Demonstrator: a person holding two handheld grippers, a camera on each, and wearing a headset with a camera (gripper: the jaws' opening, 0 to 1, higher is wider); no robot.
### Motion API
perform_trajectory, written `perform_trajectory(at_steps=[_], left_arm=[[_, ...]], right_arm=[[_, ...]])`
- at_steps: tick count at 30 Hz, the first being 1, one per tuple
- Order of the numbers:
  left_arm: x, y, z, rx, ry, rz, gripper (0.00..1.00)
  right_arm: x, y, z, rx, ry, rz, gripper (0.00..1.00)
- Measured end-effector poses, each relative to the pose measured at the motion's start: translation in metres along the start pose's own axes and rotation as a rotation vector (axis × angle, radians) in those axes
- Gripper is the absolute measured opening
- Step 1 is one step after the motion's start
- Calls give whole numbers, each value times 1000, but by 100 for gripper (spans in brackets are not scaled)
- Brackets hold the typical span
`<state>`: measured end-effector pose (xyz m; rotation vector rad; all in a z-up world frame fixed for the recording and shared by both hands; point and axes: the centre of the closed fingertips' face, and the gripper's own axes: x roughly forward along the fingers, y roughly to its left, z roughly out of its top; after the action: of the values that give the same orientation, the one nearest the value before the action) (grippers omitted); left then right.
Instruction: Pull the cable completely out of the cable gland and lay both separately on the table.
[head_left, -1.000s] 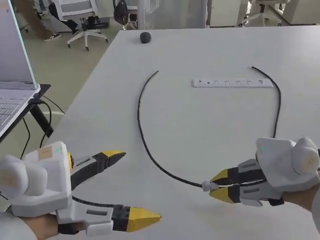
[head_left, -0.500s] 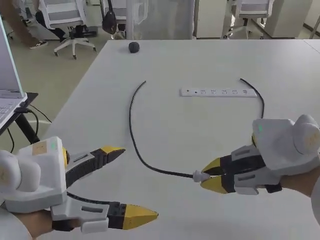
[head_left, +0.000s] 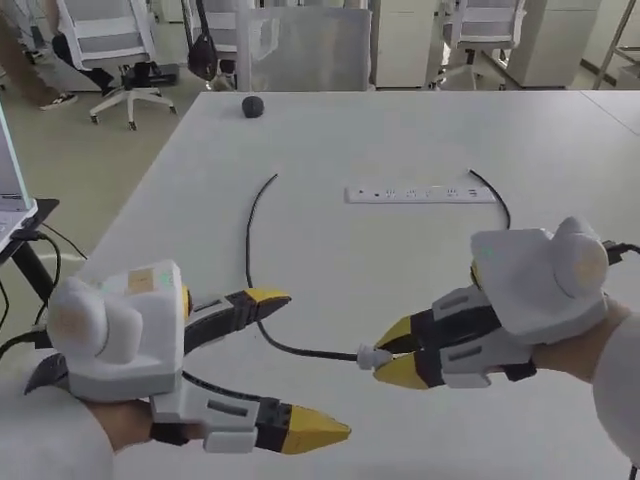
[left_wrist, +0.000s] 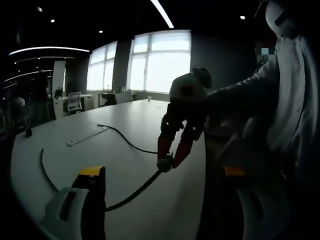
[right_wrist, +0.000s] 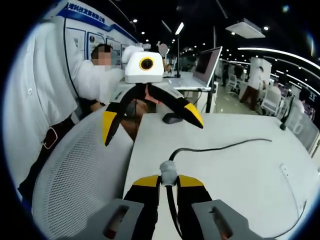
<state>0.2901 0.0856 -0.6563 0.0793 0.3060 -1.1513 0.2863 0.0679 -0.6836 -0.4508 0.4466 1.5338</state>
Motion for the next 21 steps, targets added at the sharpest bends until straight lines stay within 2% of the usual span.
perform_trajectory(at_steps=[8, 18, 21], left_arm=[[12, -4, 4, 39, 22, -63, 89], [11, -6, 2, 59, 35, -85, 82], [9, -6, 1, 70, 41, -91, 77]], right_arm=[[1, -2, 9, -15, -2, 10, 8], [1, -4, 9, -9, -1, 9, 8], [1, -4, 8, -8, 0, 13, 8]])
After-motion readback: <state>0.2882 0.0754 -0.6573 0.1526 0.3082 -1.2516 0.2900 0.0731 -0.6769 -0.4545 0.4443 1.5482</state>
